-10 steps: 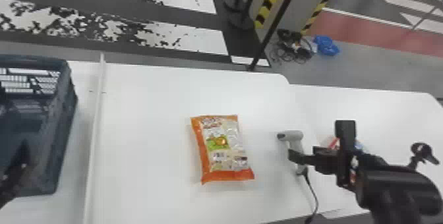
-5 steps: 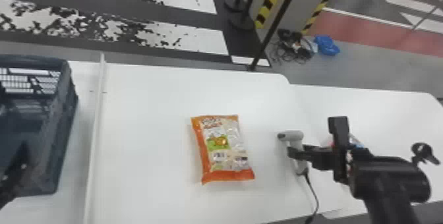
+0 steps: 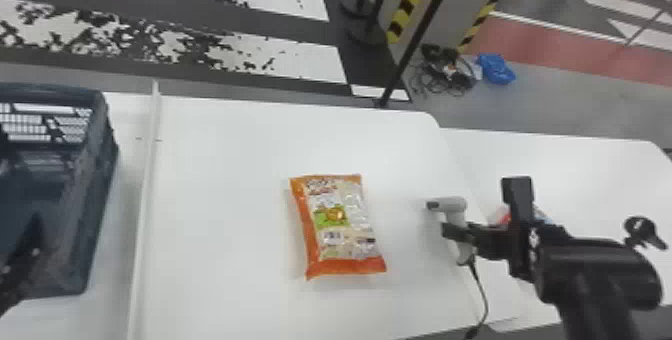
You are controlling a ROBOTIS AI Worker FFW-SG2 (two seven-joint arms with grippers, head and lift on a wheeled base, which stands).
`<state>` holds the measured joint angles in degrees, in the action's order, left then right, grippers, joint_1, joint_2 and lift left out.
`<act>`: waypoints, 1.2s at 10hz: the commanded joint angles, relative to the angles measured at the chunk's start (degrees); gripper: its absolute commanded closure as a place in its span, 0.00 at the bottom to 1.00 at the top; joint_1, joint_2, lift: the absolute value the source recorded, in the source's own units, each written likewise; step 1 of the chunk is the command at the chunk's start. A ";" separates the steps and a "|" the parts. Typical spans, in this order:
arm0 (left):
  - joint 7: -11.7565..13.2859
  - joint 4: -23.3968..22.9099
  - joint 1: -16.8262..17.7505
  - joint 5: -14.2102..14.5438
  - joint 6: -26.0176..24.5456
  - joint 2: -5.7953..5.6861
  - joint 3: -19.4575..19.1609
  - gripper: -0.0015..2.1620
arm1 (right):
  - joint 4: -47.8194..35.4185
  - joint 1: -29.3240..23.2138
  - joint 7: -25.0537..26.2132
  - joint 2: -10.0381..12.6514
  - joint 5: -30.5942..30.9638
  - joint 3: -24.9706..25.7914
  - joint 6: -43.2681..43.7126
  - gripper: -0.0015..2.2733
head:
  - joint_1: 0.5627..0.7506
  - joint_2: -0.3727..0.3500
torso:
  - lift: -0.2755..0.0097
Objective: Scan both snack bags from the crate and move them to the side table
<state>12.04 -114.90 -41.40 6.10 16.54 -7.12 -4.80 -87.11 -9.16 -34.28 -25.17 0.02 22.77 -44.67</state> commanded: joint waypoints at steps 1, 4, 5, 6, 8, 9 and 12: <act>0.00 -0.15 -0.17 0.14 0.02 -0.09 -0.21 0.06 | -7.11 -3.32 0.00 1.44 -0.81 2.28 -3.81 0.99 | 0.70 0.03 | 0.70; 0.00 -0.24 -0.17 0.14 -0.15 -0.18 -0.21 0.06 | -23.19 -12.46 -0.35 5.74 -3.01 4.39 -10.67 0.99 | 0.70 0.03 | 0.70; 0.00 -0.24 -0.17 0.14 -0.15 -0.18 -0.21 0.06 | -27.68 -15.10 -0.35 7.76 -3.27 4.31 -10.67 0.99 | 0.70 0.03 | 0.70; -0.09 -0.24 -0.17 0.23 -0.15 -0.18 -0.13 0.06 | -31.98 -17.21 -0.35 9.08 -3.62 3.87 -12.95 0.99 | 0.70 0.03 | 0.70; -0.09 -0.24 -0.17 0.23 -0.15 -0.27 -0.13 0.06 | -40.24 -20.37 -1.23 11.02 -4.41 2.37 -21.21 0.99 | 0.70 0.12 | 0.70; -0.09 -0.24 -0.08 0.23 -0.15 -0.27 -0.13 0.06 | -43.41 -21.78 -1.32 11.89 -4.41 0.97 -23.15 0.99 | 0.70 0.16 | 0.70; -0.09 -0.06 0.01 0.23 -0.15 0.00 -0.04 0.06 | -49.12 -23.18 -1.32 12.42 -3.36 -4.75 -26.14 0.99 | 0.70 0.30 | 0.70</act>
<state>11.95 -114.97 -41.40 6.36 16.38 -7.14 -4.89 -135.35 -32.30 -35.60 -12.80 -3.54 18.92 -70.12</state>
